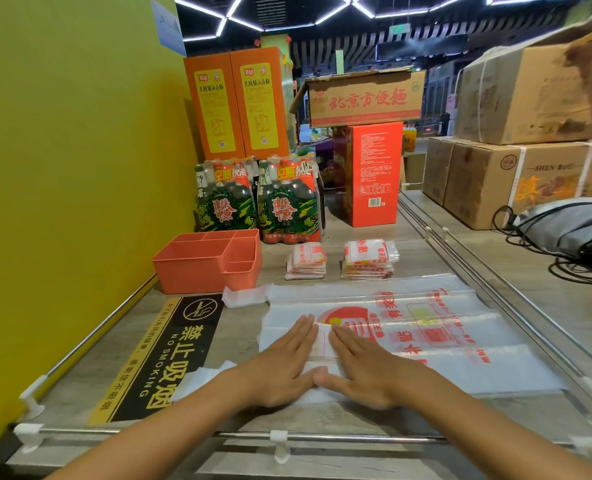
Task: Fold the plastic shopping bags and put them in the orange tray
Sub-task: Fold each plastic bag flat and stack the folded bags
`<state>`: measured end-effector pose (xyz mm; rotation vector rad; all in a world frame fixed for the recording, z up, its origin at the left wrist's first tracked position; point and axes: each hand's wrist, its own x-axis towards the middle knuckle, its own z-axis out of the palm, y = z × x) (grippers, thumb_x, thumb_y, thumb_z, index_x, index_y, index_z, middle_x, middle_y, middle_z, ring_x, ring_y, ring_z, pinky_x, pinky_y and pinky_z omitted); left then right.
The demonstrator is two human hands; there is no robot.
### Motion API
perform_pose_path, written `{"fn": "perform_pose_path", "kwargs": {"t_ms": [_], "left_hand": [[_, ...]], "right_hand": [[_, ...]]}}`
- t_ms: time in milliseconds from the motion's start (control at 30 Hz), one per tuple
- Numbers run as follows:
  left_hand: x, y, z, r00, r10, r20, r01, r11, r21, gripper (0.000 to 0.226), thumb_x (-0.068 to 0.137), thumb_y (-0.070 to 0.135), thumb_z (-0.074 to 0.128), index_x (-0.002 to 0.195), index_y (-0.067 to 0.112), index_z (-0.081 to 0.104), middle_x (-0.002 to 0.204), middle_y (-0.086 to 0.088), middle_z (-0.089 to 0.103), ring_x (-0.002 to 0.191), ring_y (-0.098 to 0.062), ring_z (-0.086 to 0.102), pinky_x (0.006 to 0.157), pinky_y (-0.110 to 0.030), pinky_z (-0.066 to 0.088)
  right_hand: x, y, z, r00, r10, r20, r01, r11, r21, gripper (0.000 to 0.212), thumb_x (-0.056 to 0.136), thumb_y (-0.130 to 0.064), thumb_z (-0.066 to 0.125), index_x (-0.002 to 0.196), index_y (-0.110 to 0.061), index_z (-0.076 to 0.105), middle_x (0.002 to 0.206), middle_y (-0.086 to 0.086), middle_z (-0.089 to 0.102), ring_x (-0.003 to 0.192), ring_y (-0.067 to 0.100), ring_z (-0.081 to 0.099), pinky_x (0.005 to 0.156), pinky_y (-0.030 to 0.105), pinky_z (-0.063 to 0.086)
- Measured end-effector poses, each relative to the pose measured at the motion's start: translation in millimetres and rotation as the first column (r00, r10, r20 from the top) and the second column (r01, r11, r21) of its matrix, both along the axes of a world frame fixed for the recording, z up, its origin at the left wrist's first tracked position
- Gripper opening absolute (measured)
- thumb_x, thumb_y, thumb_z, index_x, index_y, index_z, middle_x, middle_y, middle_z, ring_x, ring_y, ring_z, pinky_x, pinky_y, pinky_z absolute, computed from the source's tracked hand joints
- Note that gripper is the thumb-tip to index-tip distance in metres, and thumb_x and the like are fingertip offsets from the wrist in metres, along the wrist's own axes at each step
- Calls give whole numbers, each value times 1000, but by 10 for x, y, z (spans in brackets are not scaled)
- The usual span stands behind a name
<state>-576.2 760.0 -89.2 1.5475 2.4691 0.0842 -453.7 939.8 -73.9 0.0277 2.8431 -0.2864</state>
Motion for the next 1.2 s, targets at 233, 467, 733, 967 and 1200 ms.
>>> {"fn": "perform_pose_path", "kwargs": {"t_ms": [233,467,733,967,1200], "left_hand": [[-66,9,83,999,-27,40,28,999,-30,77,105,57,26,159,19,-12,163,8,-25,150,-4,-22,123,-25,-9],[-69,12,92,999,-39,2,39,995,-89,82,99,66,18,158,19,-16,163,5,-28,148,-4,-26,123,-28,-10],[-112,26,51,998,-44,43,46,999,-24,79,103,58,26,159,17,-13,164,4,-25,148,-4,-24,123,-26,-11],[-200,-37,172,1000,-17,25,13,989,147,60,103,48,46,156,25,30,163,7,28,148,-12,30,121,-32,27],[-215,23,320,996,-32,-84,52,968,247,52,102,63,23,130,36,57,121,13,68,103,-7,63,89,-35,51]], "right_hand": [[-56,-4,16,999,10,32,-11,999,40,95,94,-77,18,158,-17,-17,166,1,-24,153,16,-19,122,36,-6],[-87,-43,108,1000,13,11,-13,998,56,94,96,-75,20,160,-14,-12,167,3,-18,154,18,-14,124,37,-3],[-125,-21,22,999,46,-8,-46,998,43,92,95,-76,16,160,-17,-13,166,0,-22,153,13,-19,123,36,-4],[-87,82,136,994,99,-50,-100,995,-21,75,104,-59,29,162,-17,5,169,-1,-5,156,18,-1,125,39,10],[-229,166,143,953,67,-296,-79,996,-29,34,103,-36,51,136,-29,51,131,-2,61,110,18,59,89,26,47]]}}
